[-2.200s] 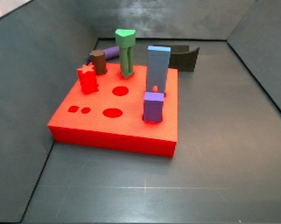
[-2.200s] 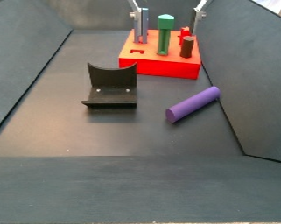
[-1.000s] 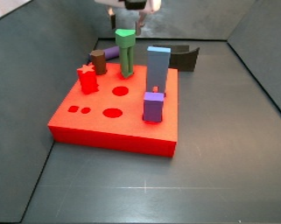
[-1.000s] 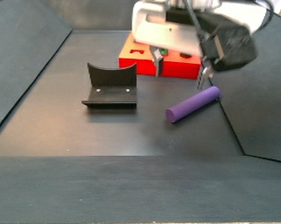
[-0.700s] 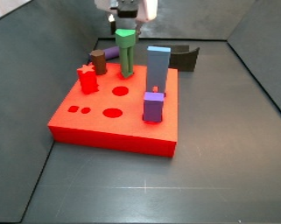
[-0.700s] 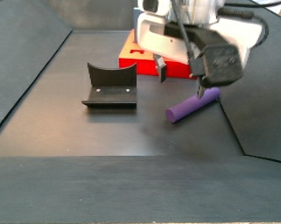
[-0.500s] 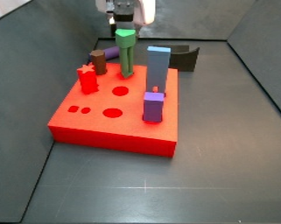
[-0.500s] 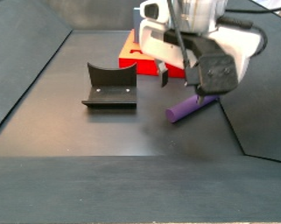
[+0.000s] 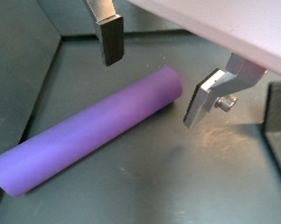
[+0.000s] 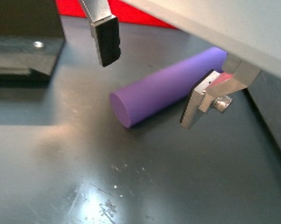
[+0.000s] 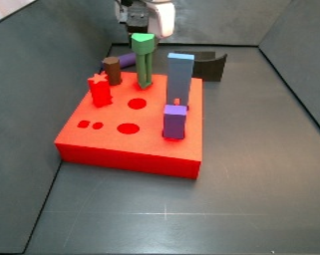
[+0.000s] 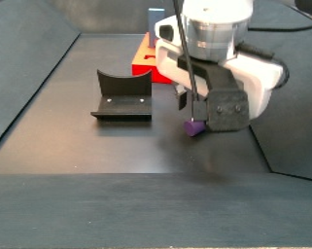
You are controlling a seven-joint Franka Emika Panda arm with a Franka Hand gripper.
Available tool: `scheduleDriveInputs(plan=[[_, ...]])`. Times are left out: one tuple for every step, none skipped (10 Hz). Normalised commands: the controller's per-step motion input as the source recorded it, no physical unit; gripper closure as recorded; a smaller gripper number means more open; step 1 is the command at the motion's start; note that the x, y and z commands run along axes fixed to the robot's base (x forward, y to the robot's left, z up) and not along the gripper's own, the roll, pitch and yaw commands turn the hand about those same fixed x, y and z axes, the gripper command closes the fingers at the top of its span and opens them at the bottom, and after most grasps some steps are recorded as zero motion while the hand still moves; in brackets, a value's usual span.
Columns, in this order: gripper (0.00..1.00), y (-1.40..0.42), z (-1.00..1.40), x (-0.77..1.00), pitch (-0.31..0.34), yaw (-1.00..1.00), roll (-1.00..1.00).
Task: Pick up the round object. Move up. Place the round object on the fixture. Regrasp the round object. Move to above the board. Insert the round object.
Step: Pick up the round object.
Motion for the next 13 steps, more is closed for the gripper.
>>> scheduleDriveInputs(plan=[[0.0, 0.0, -0.6, -0.12, -0.139, -0.2, -0.26], [0.0, 0.0, -0.79, 0.0, -0.109, -0.17, -0.17], [0.0, 0.0, -0.59, 0.0, -0.113, -0.05, -0.05], [0.0, 0.0, 0.0, 0.05, 0.0, -0.01, -0.02], [0.0, -0.01, -0.01, 0.0, -0.037, 0.0, 0.0], [0.0, 0.0, -0.03, 0.0, -0.066, 0.0, -0.01], [0.0, -0.03, 0.0, -0.01, -0.009, 0.0, 0.04], [1.0, 0.0, 0.0, 0.0, 0.0, 0.0, 0.0], [1.0, 0.0, 0.0, 0.0, 0.0, 0.0, 0.0], [1.0, 0.0, 0.0, 0.0, 0.0, 0.0, 0.0], [1.0, 0.0, 0.0, 0.0, 0.0, 0.0, 0.0], [1.0, 0.0, 0.0, 0.0, 0.0, 0.0, 0.0], [1.0, 0.0, 0.0, 0.0, 0.0, 0.0, 0.0]])
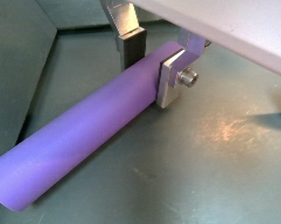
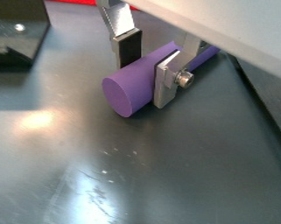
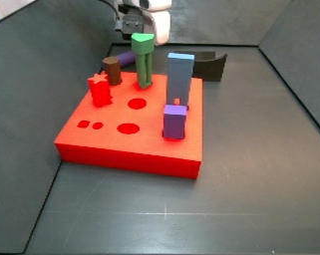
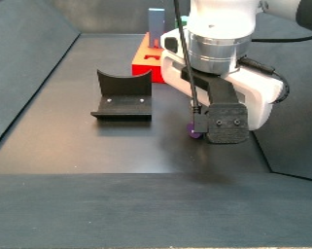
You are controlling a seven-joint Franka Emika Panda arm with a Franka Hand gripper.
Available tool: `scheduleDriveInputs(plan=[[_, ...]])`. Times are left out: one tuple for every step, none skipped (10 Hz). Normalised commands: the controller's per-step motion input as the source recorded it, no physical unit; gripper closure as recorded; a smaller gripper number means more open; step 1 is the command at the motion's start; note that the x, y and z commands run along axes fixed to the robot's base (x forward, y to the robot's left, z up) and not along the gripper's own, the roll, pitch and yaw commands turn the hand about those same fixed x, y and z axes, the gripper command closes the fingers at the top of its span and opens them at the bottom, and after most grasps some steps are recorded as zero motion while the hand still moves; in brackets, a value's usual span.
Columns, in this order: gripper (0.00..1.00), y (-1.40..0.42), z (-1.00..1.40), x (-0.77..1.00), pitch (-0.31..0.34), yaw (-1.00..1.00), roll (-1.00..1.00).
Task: Pick up the round object. Move up. Place the round object on the fixture. Regrasp the round object. Move to above the board. Insert the round object.
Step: Pick up the round object, then move up, then place the round object on the fixture.
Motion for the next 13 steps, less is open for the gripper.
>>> scheduleDriveInputs(plan=[[1.0, 0.0, 0.0, 0.0, 0.0, 0.0, 0.0], [1.0, 0.0, 0.0, 0.0, 0.0, 0.0, 0.0], [1.0, 0.0, 0.0, 0.0, 0.0, 0.0, 0.0], [1.0, 0.0, 0.0, 0.0, 0.0, 0.0, 0.0], [1.0, 0.0, 0.0, 0.0, 0.0, 0.0, 0.0], [1.0, 0.0, 0.83, 0.0, 0.0, 0.0, 0.0], [1.0, 0.05, 0.82, 0.06, -0.038, -0.04, 0.03], [1.0, 0.04, 0.72, 0.03, 0.0, -0.05, 0.03], [1.0, 0.02, 0.56, 0.01, 0.048, -0.04, 0.05], [1.0, 0.02, 0.48, 0.0, 0.061, -0.04, 0.06], [1.0, 0.01, 0.31, -0.01, 0.079, -0.03, 0.08], [1.0, 0.0, 1.0, 0.0, 0.0, 0.0, 0.0], [1.0, 0.0, 1.0, 0.0, 0.011, 0.01, 0.01]])
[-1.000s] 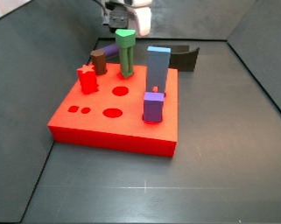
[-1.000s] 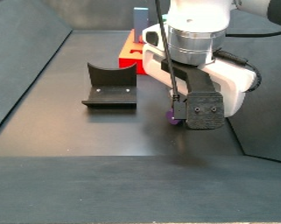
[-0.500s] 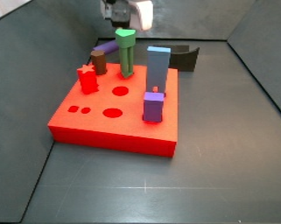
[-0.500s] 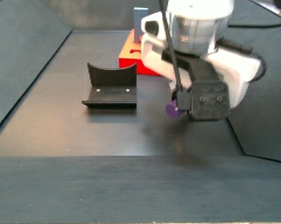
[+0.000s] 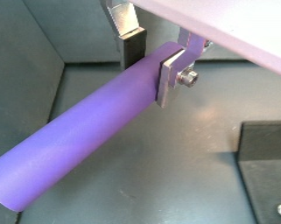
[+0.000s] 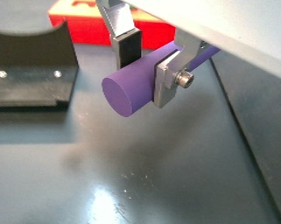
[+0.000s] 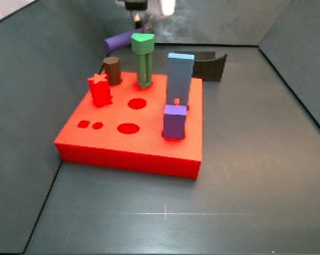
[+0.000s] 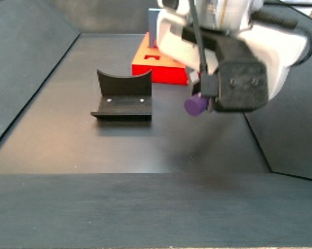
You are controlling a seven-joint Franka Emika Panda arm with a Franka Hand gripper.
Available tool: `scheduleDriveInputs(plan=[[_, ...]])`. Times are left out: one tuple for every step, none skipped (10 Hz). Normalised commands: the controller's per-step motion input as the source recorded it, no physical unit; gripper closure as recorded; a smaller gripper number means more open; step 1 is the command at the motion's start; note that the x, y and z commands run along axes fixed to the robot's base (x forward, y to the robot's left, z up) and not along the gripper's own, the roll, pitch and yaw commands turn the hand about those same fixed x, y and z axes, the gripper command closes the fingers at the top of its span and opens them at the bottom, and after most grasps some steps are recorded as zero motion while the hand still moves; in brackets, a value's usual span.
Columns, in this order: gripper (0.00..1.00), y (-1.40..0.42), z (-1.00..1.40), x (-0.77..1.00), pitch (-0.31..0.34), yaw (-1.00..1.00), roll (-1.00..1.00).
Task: Pick up the round object. Move up. Place the round object on the fixture. Regrasp the round object. Move to above the board. Insert the round object.
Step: Place the round object on the fixture.
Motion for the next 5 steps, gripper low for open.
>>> scheduleDriveInputs(plan=[[1.0, 0.0, 1.0, -0.01, 0.021, 0.01, 0.02], [1.0, 0.0, 1.0, -0.02, 0.048, 0.01, 0.05], [1.0, 0.0, 1.0, -0.02, 0.066, 0.01, 0.08], [1.0, -0.01, 1.0, -0.02, 0.079, 0.02, 0.09], [1.0, -0.01, 1.0, -0.03, 0.088, 0.02, 0.1]])
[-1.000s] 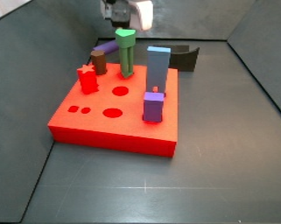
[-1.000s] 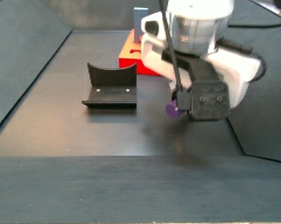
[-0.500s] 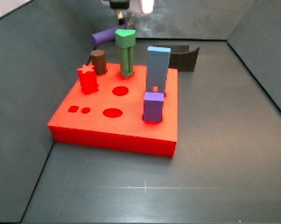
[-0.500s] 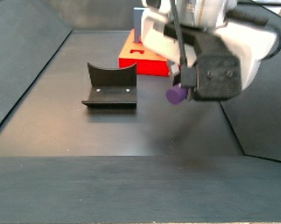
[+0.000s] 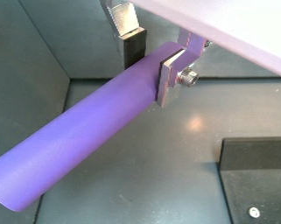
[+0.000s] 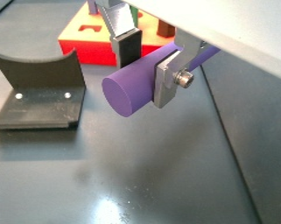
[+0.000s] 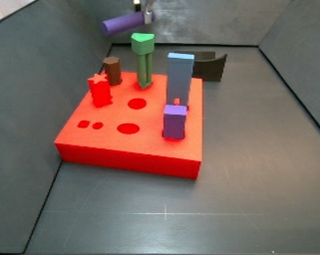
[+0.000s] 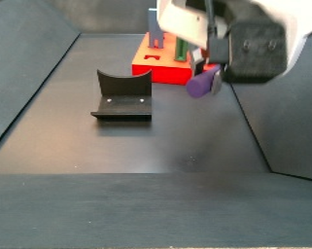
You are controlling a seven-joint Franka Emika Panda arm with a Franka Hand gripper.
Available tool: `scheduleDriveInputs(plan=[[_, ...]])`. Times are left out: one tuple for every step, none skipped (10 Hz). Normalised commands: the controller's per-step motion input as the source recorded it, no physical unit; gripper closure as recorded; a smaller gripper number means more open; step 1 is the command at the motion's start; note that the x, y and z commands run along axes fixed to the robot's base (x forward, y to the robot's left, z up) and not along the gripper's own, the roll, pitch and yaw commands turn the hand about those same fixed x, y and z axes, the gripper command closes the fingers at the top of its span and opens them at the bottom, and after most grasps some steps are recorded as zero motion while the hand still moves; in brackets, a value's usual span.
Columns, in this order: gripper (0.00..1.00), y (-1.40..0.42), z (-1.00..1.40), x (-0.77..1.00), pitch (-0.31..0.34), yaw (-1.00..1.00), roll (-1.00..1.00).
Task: Pick up the round object. Move up. Place the round object on the fixture. Regrasp the round object. Move to above the board. Insert the round object.
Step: Place the round object on the fixture.
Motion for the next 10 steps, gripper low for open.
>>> scheduleDriveInputs(plan=[[1.0, -0.01, 0.97, -0.03, 0.089, 0.02, 0.09], [1.0, 0.0, 0.8, -0.03, 0.08, 0.01, 0.07], [1.0, 0.0, 0.67, -0.02, 0.079, 0.01, 0.06], [1.0, 0.0, 0.53, -0.01, 0.086, 0.01, 0.06], [1.0, 0.0, 0.39, -0.01, 0.097, 0.01, 0.06], [1.0, 0.0, 0.21, 0.0, 0.108, 0.02, 0.07], [1.0, -0.89, -0.25, 1.0, 0.022, 1.0, 0.11], [1.0, -0.88, -0.26, 1.0, 0.021, 1.0, 0.11], [1.0, -0.82, -0.24, 1.0, 0.021, 1.0, 0.12], [1.0, -0.77, -0.22, 1.0, 0.032, 1.0, 0.12]])
